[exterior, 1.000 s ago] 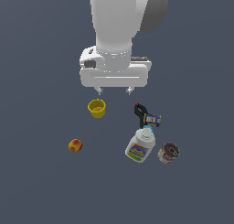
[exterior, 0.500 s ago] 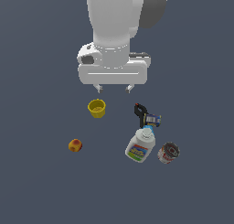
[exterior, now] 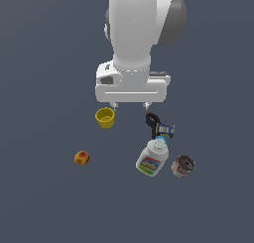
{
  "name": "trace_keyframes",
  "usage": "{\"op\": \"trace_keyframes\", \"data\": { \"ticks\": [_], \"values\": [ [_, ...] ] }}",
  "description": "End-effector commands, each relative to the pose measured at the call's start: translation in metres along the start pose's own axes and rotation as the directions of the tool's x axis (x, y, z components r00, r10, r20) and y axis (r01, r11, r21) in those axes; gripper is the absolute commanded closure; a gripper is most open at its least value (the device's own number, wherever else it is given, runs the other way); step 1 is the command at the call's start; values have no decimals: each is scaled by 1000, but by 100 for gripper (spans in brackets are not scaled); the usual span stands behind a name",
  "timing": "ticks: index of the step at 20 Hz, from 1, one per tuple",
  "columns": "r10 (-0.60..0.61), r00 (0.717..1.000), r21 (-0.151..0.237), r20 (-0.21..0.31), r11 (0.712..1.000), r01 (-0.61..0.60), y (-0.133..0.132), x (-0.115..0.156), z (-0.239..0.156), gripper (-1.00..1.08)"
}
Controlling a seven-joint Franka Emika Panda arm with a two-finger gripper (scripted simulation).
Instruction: Pick up a designated object from a clutter of objects.
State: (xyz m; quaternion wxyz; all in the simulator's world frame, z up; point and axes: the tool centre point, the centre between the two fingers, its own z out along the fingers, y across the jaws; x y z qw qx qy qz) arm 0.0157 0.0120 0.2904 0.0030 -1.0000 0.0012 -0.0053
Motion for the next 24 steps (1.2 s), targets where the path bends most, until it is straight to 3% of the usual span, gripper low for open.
{"op": "trace_keyframes", "data": {
  "ticks": [1,15,24],
  "values": [
    [-14,1000,-5,2,1000,14,-12,5,17,-92],
    [-131,991,-13,9,991,131,-118,12,159,-92],
    [-168,986,-5,11,986,168,-152,2,204,-92]
  ]
}}
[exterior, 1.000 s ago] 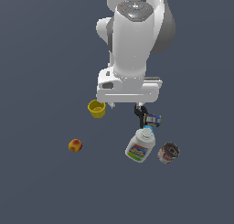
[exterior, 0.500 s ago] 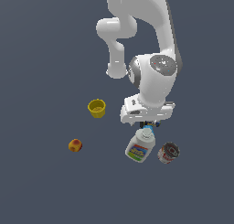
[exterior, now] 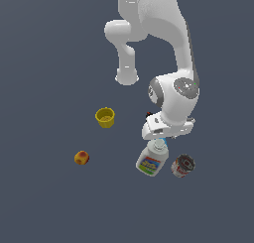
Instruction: Pick up a designated object from a clutter of objects.
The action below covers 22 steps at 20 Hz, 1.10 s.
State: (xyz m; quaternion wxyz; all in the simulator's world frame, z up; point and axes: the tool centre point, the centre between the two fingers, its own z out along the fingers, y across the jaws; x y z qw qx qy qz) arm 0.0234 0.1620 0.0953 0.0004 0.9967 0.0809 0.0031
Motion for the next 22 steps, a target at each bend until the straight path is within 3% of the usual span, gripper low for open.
{"op": "trace_keyframes", "data": {
  "ticks": [1,7,22],
  "values": [
    [-6,1000,1,6,1000,6,-5,-3,9,-92],
    [-2,1000,2,-8,1000,2,-4,2,5,-92],
    [-8,1000,1,6,1000,8,-7,-4,61,-92]
  ]
}}
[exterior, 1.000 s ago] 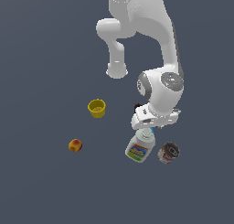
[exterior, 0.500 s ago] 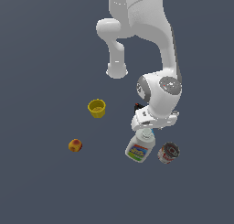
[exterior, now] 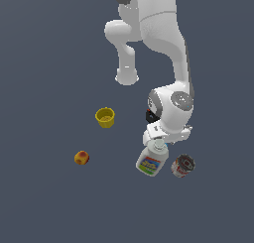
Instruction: Pick up a designated object from a clutter of objects.
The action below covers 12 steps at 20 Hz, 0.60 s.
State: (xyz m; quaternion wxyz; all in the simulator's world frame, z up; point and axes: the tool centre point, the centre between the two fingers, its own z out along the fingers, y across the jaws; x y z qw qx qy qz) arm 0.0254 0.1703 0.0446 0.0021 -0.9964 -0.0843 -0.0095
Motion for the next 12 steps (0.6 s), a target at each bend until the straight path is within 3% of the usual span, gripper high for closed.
{"op": "trace_keyframes", "data": {
  "ticks": [1,12],
  "values": [
    [-1,1000,-3,19,1000,1,1,-7,10,108],
    [0,1000,-2,3,1000,0,1,-1,2,108]
  ]
}}
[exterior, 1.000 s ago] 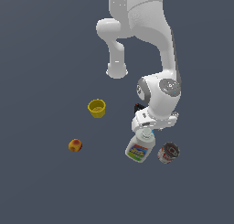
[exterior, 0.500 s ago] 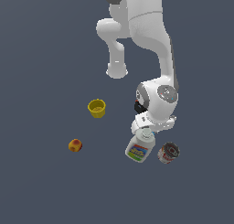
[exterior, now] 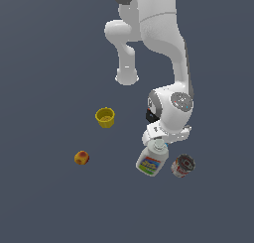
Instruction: Pick up a designated object from a clutter of objects.
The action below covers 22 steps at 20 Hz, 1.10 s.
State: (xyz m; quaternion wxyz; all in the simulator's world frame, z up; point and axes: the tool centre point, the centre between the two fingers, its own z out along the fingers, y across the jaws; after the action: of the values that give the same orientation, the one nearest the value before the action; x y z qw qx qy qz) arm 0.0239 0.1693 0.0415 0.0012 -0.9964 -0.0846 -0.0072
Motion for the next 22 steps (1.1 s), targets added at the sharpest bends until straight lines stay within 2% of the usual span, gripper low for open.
{"op": "trace_keyframes", "data": {
  "ticks": [1,11,22],
  "values": [
    [1,1000,0,-1,1000,-1,1,1,-2,108],
    [0,1000,0,1,1000,0,23,9,-45,108],
    [-1,1000,2,6,1000,1,75,29,-149,108]
  ]
}}
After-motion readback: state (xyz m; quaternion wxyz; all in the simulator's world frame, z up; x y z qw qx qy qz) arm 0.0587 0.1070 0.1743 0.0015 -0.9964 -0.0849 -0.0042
